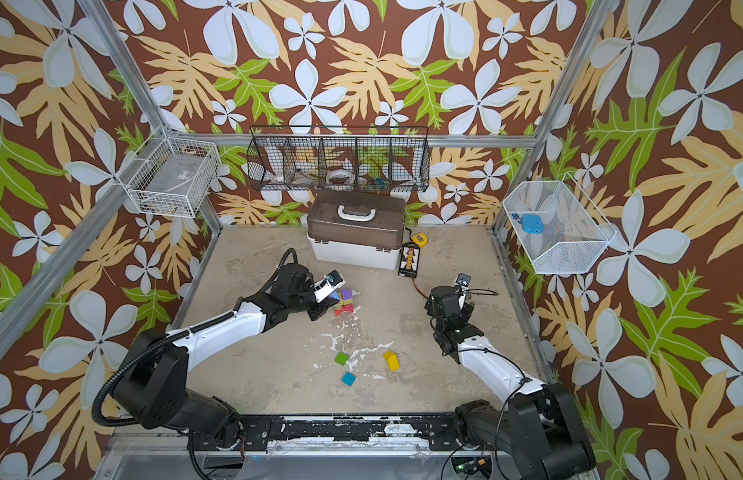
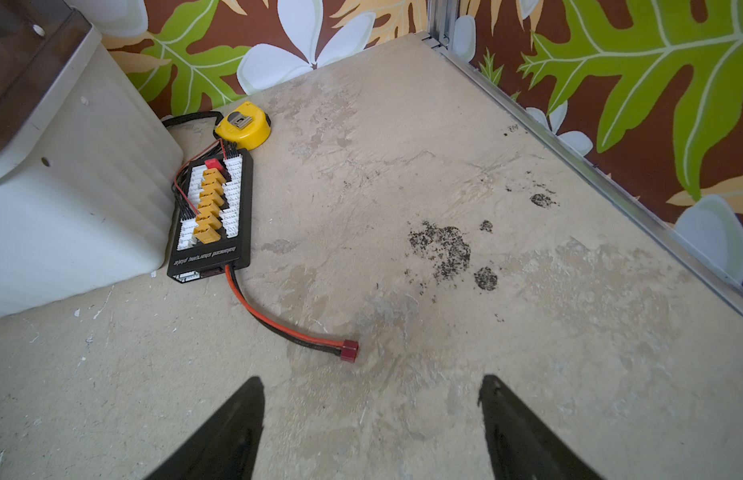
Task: Build the wood block tower
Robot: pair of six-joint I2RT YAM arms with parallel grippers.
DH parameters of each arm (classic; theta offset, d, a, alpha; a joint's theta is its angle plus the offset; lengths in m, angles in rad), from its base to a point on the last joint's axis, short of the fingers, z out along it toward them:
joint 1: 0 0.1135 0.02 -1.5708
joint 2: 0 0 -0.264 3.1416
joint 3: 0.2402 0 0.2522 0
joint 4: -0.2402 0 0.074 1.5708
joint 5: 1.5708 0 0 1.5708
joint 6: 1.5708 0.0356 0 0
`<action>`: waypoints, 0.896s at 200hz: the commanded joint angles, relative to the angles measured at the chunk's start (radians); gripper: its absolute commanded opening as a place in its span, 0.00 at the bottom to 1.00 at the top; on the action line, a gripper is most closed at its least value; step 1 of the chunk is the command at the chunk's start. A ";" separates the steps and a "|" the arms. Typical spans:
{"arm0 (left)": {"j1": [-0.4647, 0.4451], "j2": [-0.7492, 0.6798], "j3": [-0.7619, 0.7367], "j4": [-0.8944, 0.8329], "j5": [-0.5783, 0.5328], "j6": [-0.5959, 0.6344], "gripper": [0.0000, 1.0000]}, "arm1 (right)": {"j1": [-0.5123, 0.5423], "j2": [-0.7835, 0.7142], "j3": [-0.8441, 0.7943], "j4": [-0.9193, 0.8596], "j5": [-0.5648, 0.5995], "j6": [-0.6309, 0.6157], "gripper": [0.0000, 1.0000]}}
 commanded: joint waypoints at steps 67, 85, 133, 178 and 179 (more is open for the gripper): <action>0.003 0.052 0.150 -0.214 0.017 0.029 0.00 | 0.001 0.003 0.006 0.006 0.002 -0.004 0.81; 0.003 0.082 0.180 -0.255 -0.018 0.021 0.00 | 0.000 0.005 0.006 0.006 0.001 -0.003 0.81; 0.003 0.120 0.199 -0.292 -0.050 0.028 0.00 | 0.000 0.006 0.008 0.005 0.000 -0.003 0.81; 0.004 0.110 0.198 -0.279 -0.017 0.038 0.00 | 0.001 0.006 0.008 0.006 -0.001 -0.004 0.81; 0.005 0.110 0.197 -0.278 -0.016 0.039 0.00 | 0.000 0.006 0.008 0.006 -0.001 -0.004 0.81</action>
